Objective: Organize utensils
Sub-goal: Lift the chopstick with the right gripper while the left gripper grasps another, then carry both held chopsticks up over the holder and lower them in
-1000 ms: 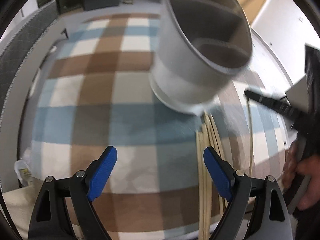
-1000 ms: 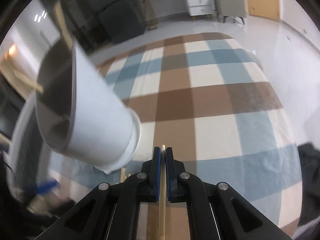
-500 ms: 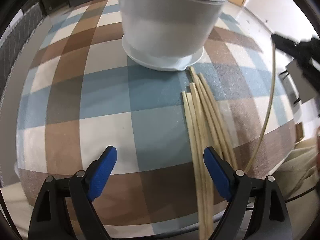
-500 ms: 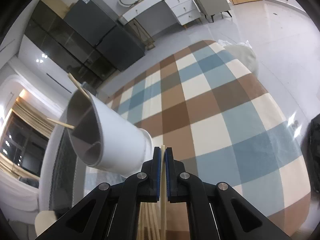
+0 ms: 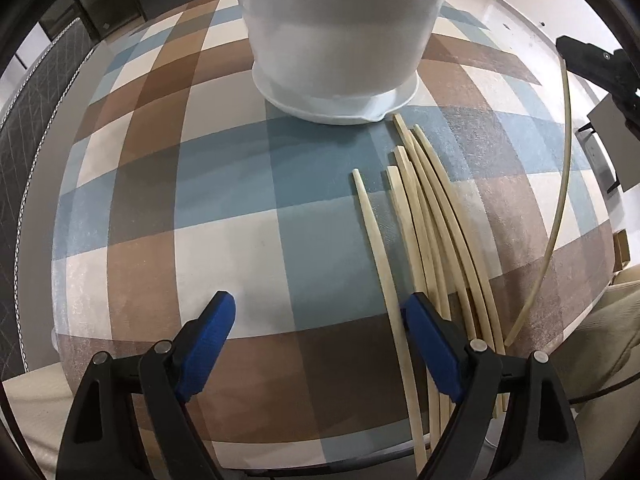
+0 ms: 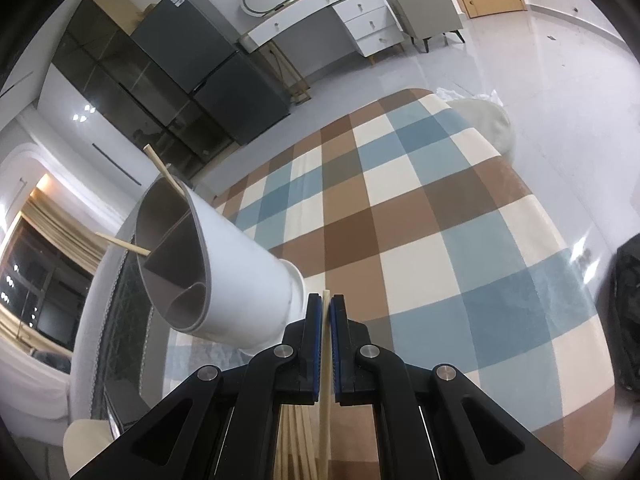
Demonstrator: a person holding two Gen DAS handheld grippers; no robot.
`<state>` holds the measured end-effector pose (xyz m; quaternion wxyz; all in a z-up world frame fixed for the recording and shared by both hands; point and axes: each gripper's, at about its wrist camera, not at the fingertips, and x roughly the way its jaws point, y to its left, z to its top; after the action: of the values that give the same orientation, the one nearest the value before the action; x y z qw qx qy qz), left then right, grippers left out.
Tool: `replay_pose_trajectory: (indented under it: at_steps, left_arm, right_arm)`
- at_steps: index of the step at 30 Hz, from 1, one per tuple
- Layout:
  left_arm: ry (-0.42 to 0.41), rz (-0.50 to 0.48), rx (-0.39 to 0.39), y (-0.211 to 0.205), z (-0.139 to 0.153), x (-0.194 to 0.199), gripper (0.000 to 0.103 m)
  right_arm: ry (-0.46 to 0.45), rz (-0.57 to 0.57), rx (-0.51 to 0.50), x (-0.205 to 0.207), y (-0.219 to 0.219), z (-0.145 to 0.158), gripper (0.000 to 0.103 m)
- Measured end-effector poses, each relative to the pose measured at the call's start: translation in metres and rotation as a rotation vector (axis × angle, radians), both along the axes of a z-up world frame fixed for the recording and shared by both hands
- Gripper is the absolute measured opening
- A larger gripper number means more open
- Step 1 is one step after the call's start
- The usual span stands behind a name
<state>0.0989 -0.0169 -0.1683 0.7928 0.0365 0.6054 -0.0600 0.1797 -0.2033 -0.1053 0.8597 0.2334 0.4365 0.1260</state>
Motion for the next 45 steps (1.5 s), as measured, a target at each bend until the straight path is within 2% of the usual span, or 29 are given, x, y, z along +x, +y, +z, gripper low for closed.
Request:
replay_pose_trajectory:
  at_steps: [3, 5, 7, 9, 11, 16, 19, 21, 23, 25, 28, 31, 37, 41, 45]
  left_arm:
    - [0.009, 0.022, 0.001, 0.001, -0.001, 0.004, 0.083]
    - [0.009, 0.033, 0.001, 0.000, -0.001, 0.008, 0.079]
    - [0.011, 0.027, 0.002, 0.000, 0.002, 0.014, 0.073]
    - [0.013, 0.022, 0.001, -0.004, 0.004, 0.019, 0.058]
    - [0.016, 0.011, 0.005, -0.008, 0.006, 0.023, 0.052]
    - [0.017, 0.008, 0.031, -0.022, 0.006, 0.039, 0.049]
    - [0.023, 0.015, 0.030, -0.029, 0.008, 0.048, 0.030]
    - [0.035, 0.014, 0.028, -0.037, 0.008, 0.054, 0.011]
    - [0.051, 0.022, 0.039, -0.045, 0.007, 0.057, 0.003]
    - [0.062, 0.030, 0.045, -0.052, 0.006, 0.062, 0.001]
    - [0.052, 0.039, 0.012, -0.064, 0.009, 0.066, 0.001]
    - [0.002, 0.052, -0.035, -0.060, 0.020, 0.068, 0.001]
    - [-0.150, 0.071, -0.117, -0.043, 0.065, 0.057, 0.001]
    - [-0.296, 0.056, -0.167, -0.026, 0.095, 0.037, 0.001]
    - [-0.417, 0.014, -0.208, -0.028, 0.115, 0.014, 0.001]
  right_arm:
    - [0.001, -0.010, 0.011, 0.000, -0.003, 0.000, 0.004]
    - [0.003, -0.015, 0.013, 0.000, -0.004, 0.000, 0.004]
    - [0.006, -0.021, 0.024, -0.001, -0.006, 0.000, 0.004]
    - [0.006, -0.027, 0.024, -0.001, -0.007, -0.001, 0.004]
    - [0.002, -0.034, 0.026, -0.001, -0.009, 0.000, 0.004]
    - [0.003, -0.049, 0.041, -0.001, -0.013, 0.000, 0.004]
    - [0.001, -0.051, 0.046, -0.001, -0.015, 0.001, 0.004]
    - [-0.002, -0.049, 0.049, -0.001, -0.014, 0.002, 0.004]
    - [-0.009, -0.046, 0.047, -0.001, -0.013, 0.003, 0.004]
    - [-0.020, -0.041, 0.043, -0.001, -0.011, 0.006, 0.004]
    - [-0.045, -0.036, 0.033, -0.003, -0.008, 0.013, 0.004]
    - [-0.071, -0.029, 0.020, -0.008, -0.005, 0.019, 0.004]
    - [-0.140, -0.011, -0.029, -0.024, 0.004, 0.032, 0.004]
    - [-0.222, 0.011, -0.073, -0.039, 0.018, 0.048, 0.004]
    - [-0.301, 0.027, -0.127, -0.061, 0.037, 0.061, 0.004]
